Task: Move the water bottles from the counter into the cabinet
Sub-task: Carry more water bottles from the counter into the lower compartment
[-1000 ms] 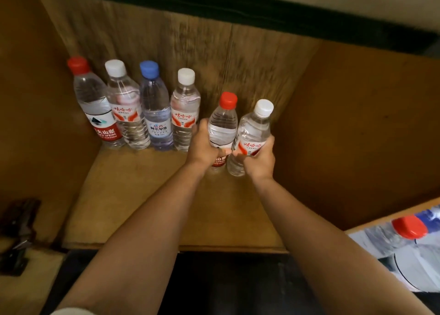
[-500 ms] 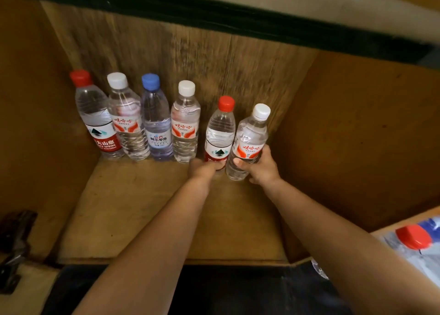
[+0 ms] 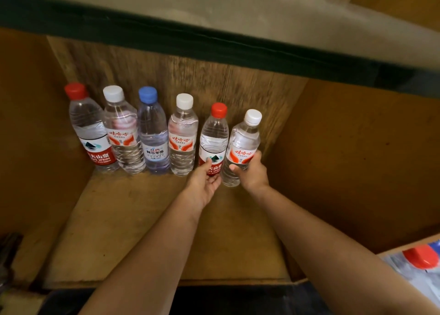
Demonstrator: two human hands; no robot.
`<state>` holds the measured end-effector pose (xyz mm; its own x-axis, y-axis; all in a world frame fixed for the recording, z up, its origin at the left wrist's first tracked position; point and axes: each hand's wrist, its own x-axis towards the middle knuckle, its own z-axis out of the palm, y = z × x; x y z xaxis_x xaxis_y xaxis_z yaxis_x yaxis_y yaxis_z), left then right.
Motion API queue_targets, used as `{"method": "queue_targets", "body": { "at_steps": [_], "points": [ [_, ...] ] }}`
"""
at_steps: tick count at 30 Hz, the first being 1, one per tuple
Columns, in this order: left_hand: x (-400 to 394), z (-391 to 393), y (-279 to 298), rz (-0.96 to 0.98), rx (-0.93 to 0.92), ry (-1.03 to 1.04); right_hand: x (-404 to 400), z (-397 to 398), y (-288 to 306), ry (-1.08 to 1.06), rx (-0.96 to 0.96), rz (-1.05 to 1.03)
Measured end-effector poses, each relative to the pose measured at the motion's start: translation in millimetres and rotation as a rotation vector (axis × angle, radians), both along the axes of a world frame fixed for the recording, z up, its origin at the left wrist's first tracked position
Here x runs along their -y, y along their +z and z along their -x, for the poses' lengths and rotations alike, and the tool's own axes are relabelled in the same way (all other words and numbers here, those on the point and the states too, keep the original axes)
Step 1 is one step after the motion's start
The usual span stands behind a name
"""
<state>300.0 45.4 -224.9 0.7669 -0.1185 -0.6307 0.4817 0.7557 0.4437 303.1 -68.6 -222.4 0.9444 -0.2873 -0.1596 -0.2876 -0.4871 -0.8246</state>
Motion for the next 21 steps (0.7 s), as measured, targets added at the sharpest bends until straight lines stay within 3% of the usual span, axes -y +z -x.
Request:
{"method": "queue_targets", "body": {
  "at_steps": [21],
  "points": [
    [-29, -17, -1, 0.012, 0.018, -0.043, -11, -21, 7, -0.012, -0.026, 0.056]
  ]
}}
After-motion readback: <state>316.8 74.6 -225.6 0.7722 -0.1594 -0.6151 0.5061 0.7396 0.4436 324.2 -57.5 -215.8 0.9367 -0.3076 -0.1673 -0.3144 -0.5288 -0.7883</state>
